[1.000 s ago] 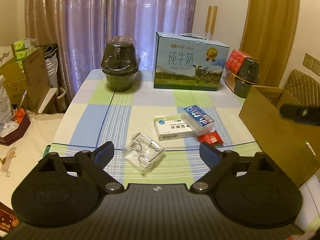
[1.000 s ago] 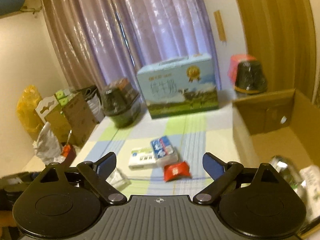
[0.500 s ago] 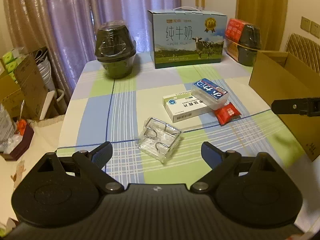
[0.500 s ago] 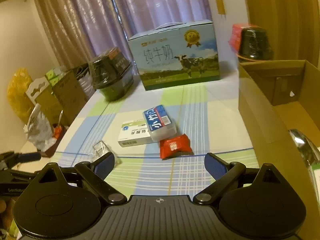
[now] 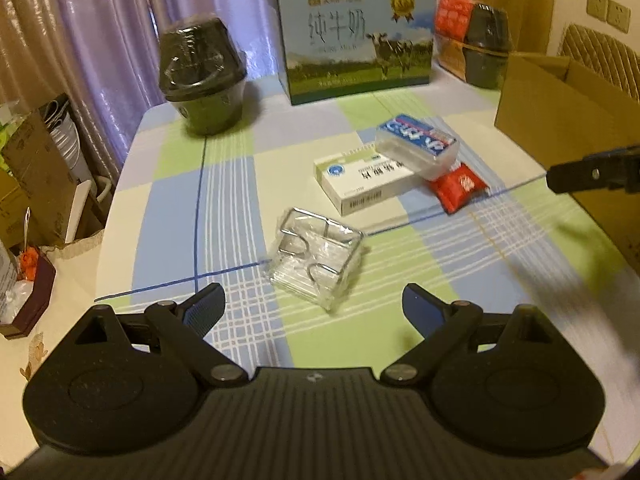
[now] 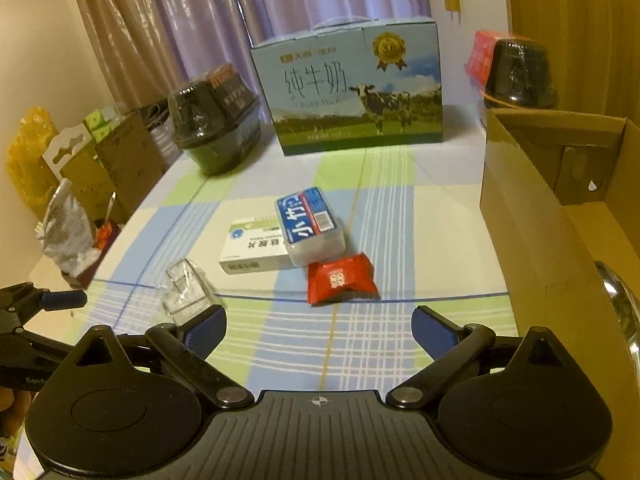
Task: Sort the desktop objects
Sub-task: 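Move both tools back over the table toward the candy and clear holder, then grasp the red candy packet with the right gripper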
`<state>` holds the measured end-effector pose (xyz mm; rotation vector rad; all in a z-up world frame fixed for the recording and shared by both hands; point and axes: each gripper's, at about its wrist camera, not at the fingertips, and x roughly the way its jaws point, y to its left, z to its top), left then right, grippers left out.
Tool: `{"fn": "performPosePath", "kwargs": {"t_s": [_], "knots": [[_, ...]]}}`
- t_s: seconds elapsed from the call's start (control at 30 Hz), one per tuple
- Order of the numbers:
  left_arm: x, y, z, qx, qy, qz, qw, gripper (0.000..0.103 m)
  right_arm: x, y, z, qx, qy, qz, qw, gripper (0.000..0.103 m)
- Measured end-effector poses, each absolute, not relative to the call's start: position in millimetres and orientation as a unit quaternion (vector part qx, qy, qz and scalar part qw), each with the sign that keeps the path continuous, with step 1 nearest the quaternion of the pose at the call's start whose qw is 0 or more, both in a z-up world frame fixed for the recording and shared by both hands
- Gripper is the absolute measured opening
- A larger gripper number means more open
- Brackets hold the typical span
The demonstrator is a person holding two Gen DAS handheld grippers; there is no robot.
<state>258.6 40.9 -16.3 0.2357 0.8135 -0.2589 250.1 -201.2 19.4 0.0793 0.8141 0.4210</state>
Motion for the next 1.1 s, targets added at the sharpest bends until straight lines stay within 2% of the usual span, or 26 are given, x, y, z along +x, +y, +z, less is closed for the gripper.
{"fn": "performPosePath", "kwargs": {"t_s": [0.73, 1.1], "knots": [[282, 34, -35, 0.085, 0.429, -0.082, 0.896, 0.093, 297, -191, -26, -0.02, 0.427, 0.204, 0.881, 0.097], [295, 34, -39, 0.061, 0.432, -0.069, 0.897, 0.093, 320, -168, -44, -0.048, 0.396, 0.216, 0.891, 0.097]]}}
